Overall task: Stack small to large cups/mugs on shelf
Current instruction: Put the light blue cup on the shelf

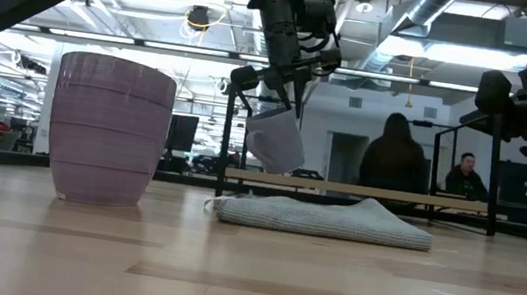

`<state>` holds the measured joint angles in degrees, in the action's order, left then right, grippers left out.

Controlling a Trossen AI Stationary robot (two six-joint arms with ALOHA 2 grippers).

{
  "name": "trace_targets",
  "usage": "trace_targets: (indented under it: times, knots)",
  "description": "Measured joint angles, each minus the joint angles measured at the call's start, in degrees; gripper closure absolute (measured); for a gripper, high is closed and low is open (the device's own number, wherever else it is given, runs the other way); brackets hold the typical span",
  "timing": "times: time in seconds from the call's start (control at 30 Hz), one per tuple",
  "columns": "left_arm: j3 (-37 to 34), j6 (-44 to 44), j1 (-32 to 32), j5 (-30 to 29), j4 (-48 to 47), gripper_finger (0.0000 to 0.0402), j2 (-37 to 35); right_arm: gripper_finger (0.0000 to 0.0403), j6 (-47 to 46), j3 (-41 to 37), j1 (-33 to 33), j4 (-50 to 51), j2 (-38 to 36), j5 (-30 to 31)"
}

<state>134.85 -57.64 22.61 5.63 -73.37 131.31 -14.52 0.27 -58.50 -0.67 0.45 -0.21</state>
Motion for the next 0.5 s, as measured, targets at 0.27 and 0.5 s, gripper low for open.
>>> trace_targets:
  times: [0.27, 0.5]
  knots:
    - [0.0, 0.02, 0.73, 1.14, 0.05, 0.0334, 0.04, 0.0347, 0.0, 0.0, 0.01, 0.0, 0.0, 0.0]
    - [0.0, 0.14, 1.34, 1.1, 1.67, 0.0323, 0.04, 0.0347, 0.04, 0.0, 0.0, 0.0, 0.0, 0.01]
